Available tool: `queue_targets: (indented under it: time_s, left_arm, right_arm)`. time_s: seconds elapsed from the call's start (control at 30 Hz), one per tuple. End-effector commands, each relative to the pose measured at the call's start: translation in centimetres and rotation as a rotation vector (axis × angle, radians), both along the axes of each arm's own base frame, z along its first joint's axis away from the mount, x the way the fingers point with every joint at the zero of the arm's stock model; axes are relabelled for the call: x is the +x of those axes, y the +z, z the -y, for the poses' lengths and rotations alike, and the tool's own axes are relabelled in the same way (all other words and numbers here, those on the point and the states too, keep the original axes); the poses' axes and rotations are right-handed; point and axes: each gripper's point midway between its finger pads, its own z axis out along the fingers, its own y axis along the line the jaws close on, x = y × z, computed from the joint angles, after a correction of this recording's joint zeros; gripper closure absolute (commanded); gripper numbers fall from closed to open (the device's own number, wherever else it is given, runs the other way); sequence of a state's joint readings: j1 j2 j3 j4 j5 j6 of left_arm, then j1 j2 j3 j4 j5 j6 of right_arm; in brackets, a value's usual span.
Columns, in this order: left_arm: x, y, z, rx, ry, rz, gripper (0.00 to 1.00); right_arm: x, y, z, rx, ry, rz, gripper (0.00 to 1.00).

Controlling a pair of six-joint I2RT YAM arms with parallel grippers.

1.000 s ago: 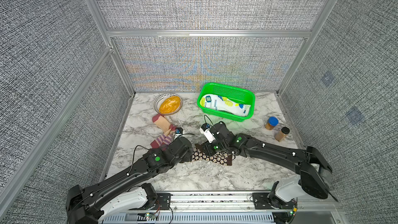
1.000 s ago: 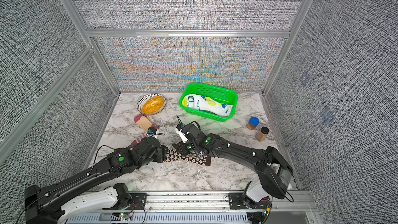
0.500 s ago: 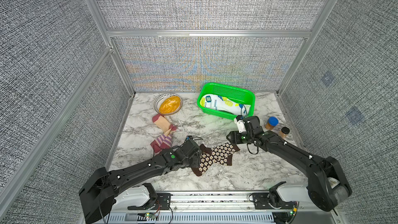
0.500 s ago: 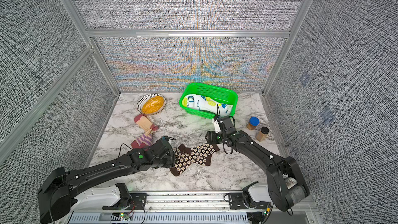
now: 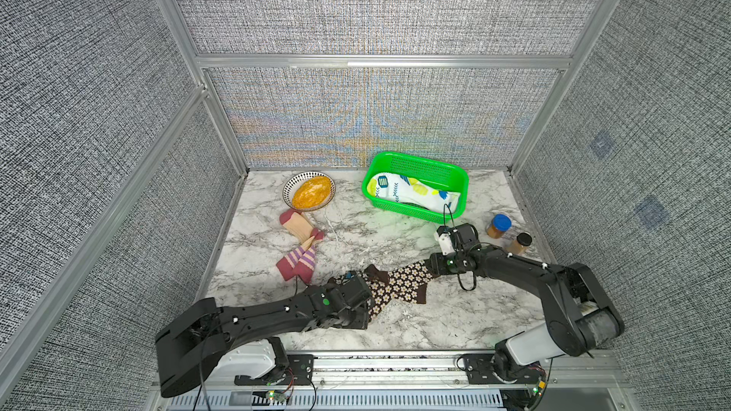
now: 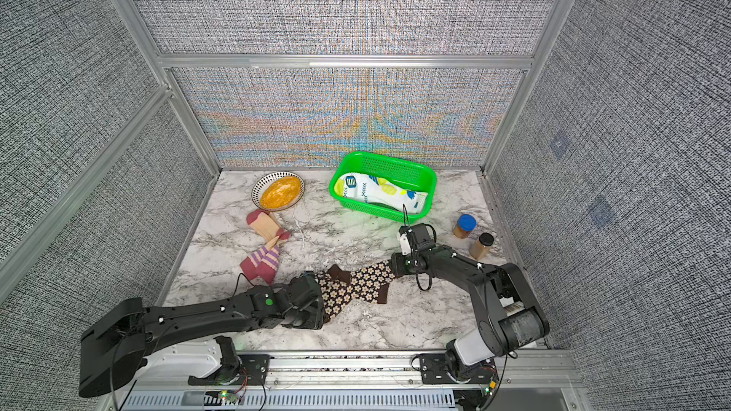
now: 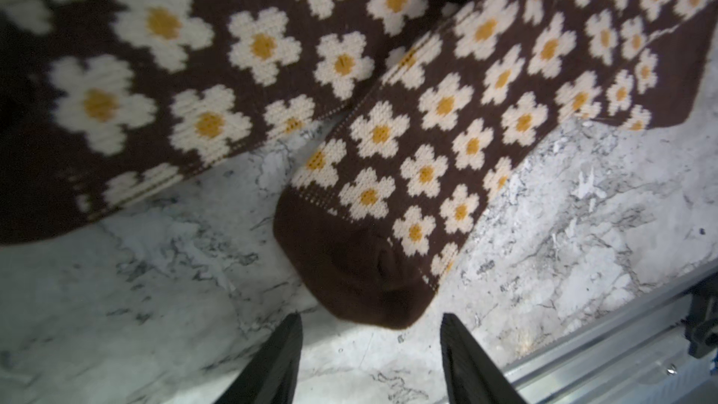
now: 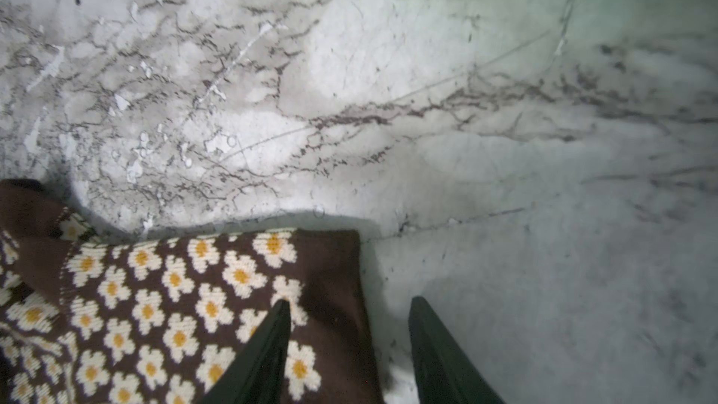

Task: Place the socks together as a pair
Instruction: Flatten out the sock.

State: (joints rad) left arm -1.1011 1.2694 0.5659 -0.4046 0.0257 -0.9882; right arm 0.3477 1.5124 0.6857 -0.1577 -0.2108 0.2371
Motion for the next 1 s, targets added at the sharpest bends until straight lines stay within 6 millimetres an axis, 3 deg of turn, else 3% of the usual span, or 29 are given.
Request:
queue_targets:
  time_s: [0.0,0.17,0.23,0.33,0.4,0.57,0.7,0.87,0.97]
  left_arm:
    - [0.8,-0.4,0.8,0.004,0.013,0.020,0.41]
    - [1.0,-1.8,0.5,0.063,0.003,0.013,0.50]
    - [1.2,-2.1,-0.2,0.104,0.006,0.027,0.65]
    - [2.1,-0.9,-0.7,0.124,0.015,0.083,0.92]
    - [3.0,0.7,-0.9,0.131,0.025,0.139,1.00]
    - [4.3,5.7,-0.7,0.106,0.016,0.240,1.00]
    - [5.2,9.2,-2.8,0.118,0.051,0.343,1.00]
    - [6.4,11.3,-6.0,0.123,0.097,0.422,1.00]
    - [7.1,11.4,-6.8,0.110,0.103,0.440,1.00]
  right_arm:
    - [-0.6,-1.0,0.2,-0.007,0.003,-0.019,0.53]
    - [-1.1,-1.5,-0.5,0.022,0.009,-0.036,0.75]
    - [-1.1,-1.3,-0.6,0.022,0.006,-0.038,0.85]
    - [-1.1,0.0,-1.0,0.040,0.000,-0.012,1.00]
    - [-1.0,1.8,-1.3,0.059,-0.006,0.027,1.00]
    - [-1.0,6.5,-2.3,0.105,-0.002,0.120,1.00]
    - [-2.2,9.5,-3.9,0.157,0.030,0.161,1.00]
    - [-3.8,12.3,-6.3,0.211,0.059,0.201,1.00]
    - [-4.4,12.7,-7.3,0.230,0.064,0.209,1.00]
